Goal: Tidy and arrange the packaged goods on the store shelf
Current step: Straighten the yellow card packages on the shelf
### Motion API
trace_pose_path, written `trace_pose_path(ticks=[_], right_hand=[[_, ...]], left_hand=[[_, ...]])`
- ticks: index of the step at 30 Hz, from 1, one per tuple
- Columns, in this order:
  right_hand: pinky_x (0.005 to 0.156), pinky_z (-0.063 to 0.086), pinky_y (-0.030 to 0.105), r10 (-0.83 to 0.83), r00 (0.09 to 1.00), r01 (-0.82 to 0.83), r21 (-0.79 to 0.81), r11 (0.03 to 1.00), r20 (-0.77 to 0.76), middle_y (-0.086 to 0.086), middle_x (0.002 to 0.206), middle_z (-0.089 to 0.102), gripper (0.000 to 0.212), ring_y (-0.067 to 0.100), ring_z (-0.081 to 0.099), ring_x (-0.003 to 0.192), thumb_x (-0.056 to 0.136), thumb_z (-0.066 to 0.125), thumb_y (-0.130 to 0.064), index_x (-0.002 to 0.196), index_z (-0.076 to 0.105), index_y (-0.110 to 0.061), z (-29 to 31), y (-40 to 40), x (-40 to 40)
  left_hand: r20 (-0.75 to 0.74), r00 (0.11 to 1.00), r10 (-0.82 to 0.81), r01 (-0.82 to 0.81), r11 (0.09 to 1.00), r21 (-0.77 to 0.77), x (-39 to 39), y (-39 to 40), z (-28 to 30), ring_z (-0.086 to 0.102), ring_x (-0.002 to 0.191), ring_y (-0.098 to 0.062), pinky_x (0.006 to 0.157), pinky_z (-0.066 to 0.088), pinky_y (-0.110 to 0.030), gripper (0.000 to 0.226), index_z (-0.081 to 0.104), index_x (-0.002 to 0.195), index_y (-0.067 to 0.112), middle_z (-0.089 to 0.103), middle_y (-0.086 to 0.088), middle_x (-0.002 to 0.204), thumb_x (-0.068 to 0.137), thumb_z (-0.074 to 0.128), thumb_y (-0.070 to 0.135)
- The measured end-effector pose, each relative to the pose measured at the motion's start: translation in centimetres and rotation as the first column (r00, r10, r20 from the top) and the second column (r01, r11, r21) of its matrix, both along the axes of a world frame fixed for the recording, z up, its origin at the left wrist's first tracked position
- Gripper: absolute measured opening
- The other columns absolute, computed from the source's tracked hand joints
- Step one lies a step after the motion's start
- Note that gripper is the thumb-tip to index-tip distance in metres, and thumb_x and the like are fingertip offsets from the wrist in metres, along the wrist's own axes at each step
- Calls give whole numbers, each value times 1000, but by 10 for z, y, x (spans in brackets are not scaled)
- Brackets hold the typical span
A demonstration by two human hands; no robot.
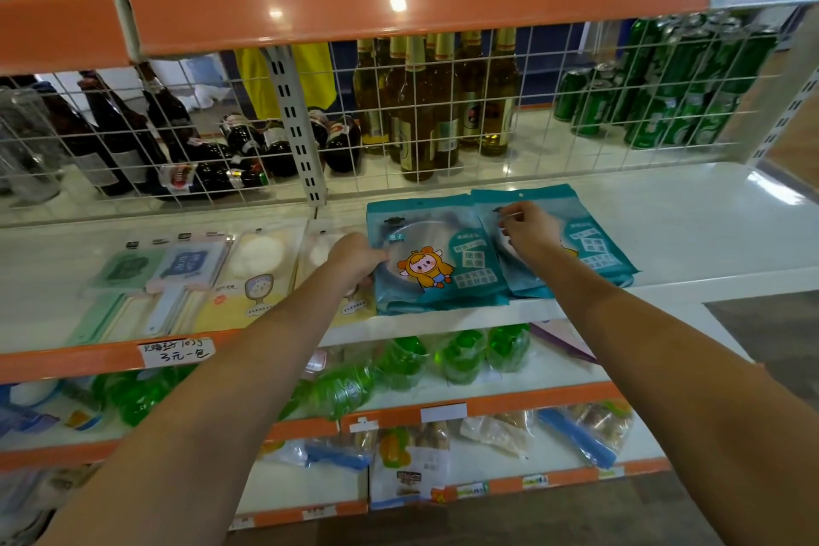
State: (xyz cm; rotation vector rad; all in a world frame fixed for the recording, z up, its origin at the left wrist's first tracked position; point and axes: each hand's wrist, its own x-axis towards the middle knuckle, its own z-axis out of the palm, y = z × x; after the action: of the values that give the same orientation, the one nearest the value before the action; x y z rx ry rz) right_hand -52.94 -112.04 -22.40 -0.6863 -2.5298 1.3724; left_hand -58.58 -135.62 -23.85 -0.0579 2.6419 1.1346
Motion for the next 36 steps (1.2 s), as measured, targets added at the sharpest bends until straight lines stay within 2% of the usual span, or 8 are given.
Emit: trace_pose_path(ticks=[4, 6, 9, 11, 14, 18, 24, 36], right_hand=[[80, 46, 27, 10, 1000, -11, 67, 998, 10, 10, 122, 61, 27, 24, 57, 106, 99, 40, -11, 120, 56, -14, 1, -2, -2], [66, 41, 22, 33, 999, -36, 119, 992, 26, 10, 121, 59, 27, 20, 53, 96, 100, 40, -13, 123, 55, -15, 2, -4, -1], [62, 38, 22, 81, 996, -89, 195, 977, 49, 10, 119, 57, 29, 16, 49, 91, 101, 39, -15, 126, 52, -15, 4, -7, -2], [58, 38, 20, 120, 990, -133, 224, 966, 73, 11, 119, 57, 28, 16, 50, 90, 101, 39, -15, 127, 51, -14, 6, -11, -3], [77, 48, 28, 153, 982, -178, 288, 941, 109, 11, 120, 56, 30, 20, 54, 97, 99, 41, -13, 128, 50, -13, 10, -19, -5], [99, 46, 38, 219, 960, -276, 442, 854, 175, 11, 131, 51, 36, 27, 50, 117, 95, 48, -15, 132, 48, -13, 15, -33, -15], [101, 39, 40, 349, 904, -425, 596, 682, 245, 10, 132, 48, 39, 27, 43, 123, 93, 50, -16, 131, 46, -14, 25, -74, -26], [100, 38, 40, 543, 783, -579, 677, 455, 304, 10, 140, 43, 41, 29, 39, 129, 98, 41, -32, 136, 43, -15, 33, -219, -39]], left_hand=[[-17, 999, -27, 25, 995, -101, 2, -1, 0, 65, 90, -31, 84, 56, -44, 35, 51, 108, 3, 59, -12, 96, 90, 64, 30], [-29, 999, -39, 35, 991, -129, 3, -2, 1, 67, 88, -31, 83, 56, -43, 38, 51, 110, 2, 61, -13, 96, 90, 63, 32], [-47, 995, -86, 74, 973, -218, 6, -1, 3, 63, 71, -26, 72, 55, -36, 36, 53, 108, 2, 62, -13, 88, 92, 59, 33], [-53, 991, -125, 104, 949, -298, 7, -2, 5, 62, 73, -27, 64, 51, -34, 37, 54, 108, 2, 62, -13, 88, 94, 56, 37], [-96, 977, -188, 127, 888, -442, 7, -4, 9, 57, 86, -24, 66, 40, -30, 42, 55, 110, 5, 55, -8, 93, 95, 48, 44], [-154, 951, -267, 130, 802, -583, 7, -12, 19, 59, 102, -27, 73, 41, -30, 43, 59, 116, 8, 62, -12, 111, 96, 43, 42], [-53, 957, -285, 170, 702, -691, 15, -36, 42, 54, 115, -26, 86, 44, -33, 38, 59, 125, 15, 58, -8, 127, 94, 45, 33], [-234, 960, -155, -57, 709, -703, 42, -156, 56, 52, 116, -30, 90, 46, -38, 42, 54, 127, 13, 56, -11, 128, 96, 43, 39]])
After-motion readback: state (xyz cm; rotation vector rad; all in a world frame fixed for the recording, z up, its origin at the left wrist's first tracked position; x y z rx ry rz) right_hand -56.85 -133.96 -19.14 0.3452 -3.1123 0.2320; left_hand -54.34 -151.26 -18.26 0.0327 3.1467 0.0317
